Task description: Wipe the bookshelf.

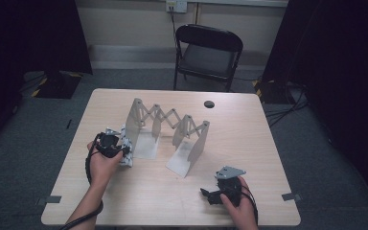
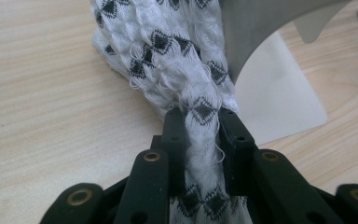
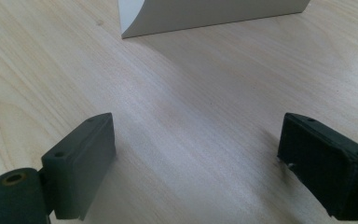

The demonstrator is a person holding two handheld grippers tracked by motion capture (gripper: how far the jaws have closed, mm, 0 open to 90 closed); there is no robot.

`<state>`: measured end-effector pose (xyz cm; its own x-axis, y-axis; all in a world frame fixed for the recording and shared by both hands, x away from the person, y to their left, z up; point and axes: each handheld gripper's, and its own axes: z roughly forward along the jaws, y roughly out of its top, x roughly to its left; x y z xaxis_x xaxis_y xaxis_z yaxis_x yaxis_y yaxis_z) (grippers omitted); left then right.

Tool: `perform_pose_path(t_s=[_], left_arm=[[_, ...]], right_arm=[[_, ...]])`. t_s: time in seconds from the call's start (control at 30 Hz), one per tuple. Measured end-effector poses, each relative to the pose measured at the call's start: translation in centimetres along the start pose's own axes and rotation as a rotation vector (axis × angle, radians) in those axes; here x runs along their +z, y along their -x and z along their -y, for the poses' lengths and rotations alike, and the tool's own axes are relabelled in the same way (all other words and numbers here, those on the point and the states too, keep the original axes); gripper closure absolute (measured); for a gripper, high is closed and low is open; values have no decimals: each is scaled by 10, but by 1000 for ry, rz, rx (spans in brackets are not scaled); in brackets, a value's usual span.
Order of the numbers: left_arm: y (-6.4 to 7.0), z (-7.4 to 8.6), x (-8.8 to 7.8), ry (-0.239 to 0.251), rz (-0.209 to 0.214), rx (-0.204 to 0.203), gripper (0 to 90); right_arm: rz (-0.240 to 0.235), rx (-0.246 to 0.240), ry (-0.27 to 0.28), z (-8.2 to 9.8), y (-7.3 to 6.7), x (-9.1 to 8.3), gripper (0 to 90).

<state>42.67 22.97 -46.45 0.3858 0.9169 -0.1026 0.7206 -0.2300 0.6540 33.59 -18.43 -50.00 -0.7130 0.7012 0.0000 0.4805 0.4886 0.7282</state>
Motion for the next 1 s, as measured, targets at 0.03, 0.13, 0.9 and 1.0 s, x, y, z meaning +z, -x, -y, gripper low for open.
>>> perform_pose_path(t_s=[0.03,0.13,0.9,1.0], left_arm=[[0,1,1,-3,0,1,752],[0,6,4,-11,1,-9,752],[-6,-51,-67,124,-35,20,752],[-2,-69,-81,163,-34,32,752]], right_arm=[[0,0,0,0,0,0,103],[0,0,0,0,0,0,103],[0,-2,0,0,0,0,103],[0,0,0,0,0,0,103]])
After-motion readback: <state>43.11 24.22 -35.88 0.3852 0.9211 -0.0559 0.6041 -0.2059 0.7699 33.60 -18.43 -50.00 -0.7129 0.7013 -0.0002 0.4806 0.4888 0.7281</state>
